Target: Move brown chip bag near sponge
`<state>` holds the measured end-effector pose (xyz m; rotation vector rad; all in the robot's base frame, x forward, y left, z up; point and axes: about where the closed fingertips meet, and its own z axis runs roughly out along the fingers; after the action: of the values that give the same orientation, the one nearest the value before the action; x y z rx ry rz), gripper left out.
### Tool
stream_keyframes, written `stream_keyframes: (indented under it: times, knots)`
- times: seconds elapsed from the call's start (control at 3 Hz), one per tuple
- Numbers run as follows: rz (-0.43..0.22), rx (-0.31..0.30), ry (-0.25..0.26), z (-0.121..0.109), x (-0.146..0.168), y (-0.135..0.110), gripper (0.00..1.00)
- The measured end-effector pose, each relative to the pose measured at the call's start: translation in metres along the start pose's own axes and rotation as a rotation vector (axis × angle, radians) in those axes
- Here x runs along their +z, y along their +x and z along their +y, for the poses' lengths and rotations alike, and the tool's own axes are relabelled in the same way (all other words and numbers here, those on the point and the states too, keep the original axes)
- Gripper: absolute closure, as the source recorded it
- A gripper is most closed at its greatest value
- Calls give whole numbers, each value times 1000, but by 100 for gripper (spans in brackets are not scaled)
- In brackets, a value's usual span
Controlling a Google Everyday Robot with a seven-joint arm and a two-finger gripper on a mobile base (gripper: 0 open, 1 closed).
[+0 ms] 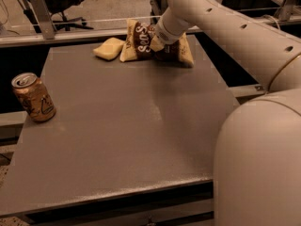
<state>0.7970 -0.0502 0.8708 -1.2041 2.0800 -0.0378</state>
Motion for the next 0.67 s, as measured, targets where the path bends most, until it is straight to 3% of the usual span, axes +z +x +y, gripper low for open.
stream_keyframes:
  times: [0.33,0.67]
  knots:
    - [-11,-11,-49,15,-1,-4,5]
    - [-41,-20,-52,14,-15,-9,0]
